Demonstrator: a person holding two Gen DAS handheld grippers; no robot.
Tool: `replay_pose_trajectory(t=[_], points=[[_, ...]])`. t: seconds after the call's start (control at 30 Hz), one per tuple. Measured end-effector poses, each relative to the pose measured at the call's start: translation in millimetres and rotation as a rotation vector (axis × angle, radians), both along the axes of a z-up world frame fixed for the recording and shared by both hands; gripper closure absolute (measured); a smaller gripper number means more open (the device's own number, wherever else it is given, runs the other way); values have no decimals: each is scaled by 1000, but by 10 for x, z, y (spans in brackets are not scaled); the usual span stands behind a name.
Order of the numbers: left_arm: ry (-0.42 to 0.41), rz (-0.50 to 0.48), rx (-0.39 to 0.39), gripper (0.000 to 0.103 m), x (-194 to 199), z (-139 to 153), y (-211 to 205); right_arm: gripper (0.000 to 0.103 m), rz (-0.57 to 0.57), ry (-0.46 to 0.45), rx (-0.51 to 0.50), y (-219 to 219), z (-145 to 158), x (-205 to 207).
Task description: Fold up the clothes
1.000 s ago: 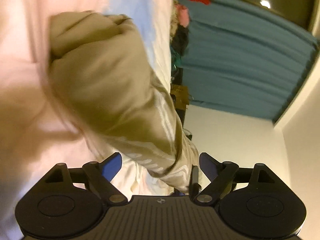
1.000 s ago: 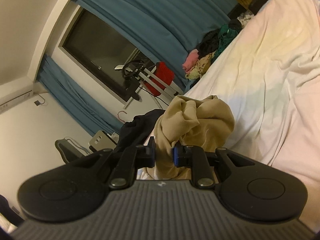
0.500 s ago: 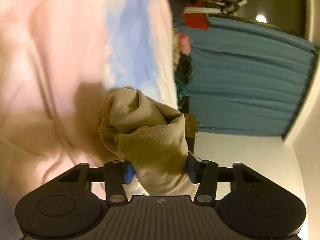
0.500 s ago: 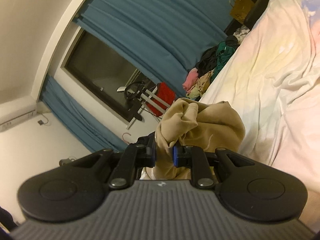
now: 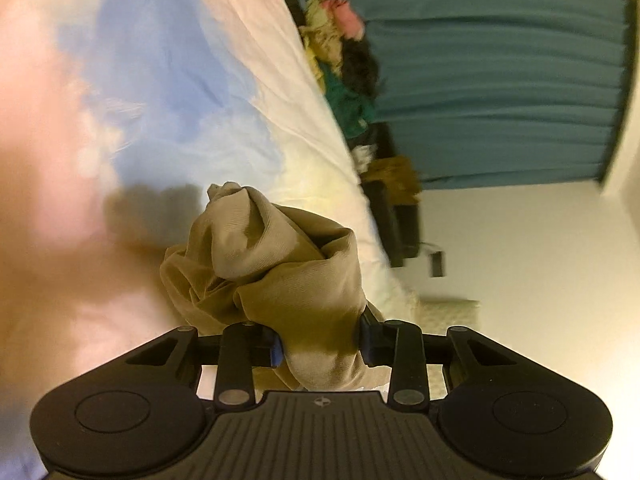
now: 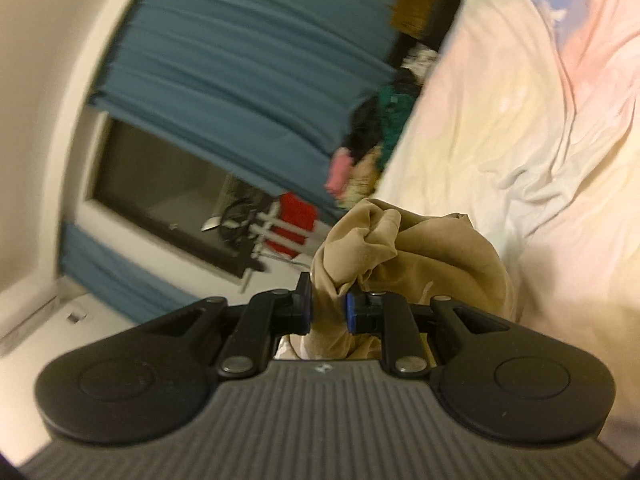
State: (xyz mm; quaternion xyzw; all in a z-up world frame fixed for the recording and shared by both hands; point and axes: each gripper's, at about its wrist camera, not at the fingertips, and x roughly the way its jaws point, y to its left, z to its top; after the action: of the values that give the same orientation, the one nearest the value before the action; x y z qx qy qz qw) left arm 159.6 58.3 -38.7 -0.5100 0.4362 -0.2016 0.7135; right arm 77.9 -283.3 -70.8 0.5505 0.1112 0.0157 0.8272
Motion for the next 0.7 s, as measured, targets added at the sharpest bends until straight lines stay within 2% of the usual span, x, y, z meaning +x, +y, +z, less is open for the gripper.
replay_pose_trajectory(t=[0.07,0.17,0.3,0.4,0.5,0.57,0.7], points=[[6,-10,38,69,350,79,-236,84,-23,27,8,-175,29,269],[-27,-24,88,70,956,306,-675,84,-73,42,-41,-464,182,774],[-148,-22,98,70,1561,640,-1237,84,-167,-36,-140,-825,461,1291],[-259,-28,137,70,1849,838,-1618,84,-217,-84,-210,-1022,458,1514],[-331,-46,249,70,2042,679,-1899,83,-222,-58,-236,-1215,189,1732],[-304,-72,301,70,2136,300,-1986,83,-191,12,-234,-1281,-143,1829],[-198,-139,385,71,2174,-562,-2005,83,-77,232,-215,-1249,-955,1829]])
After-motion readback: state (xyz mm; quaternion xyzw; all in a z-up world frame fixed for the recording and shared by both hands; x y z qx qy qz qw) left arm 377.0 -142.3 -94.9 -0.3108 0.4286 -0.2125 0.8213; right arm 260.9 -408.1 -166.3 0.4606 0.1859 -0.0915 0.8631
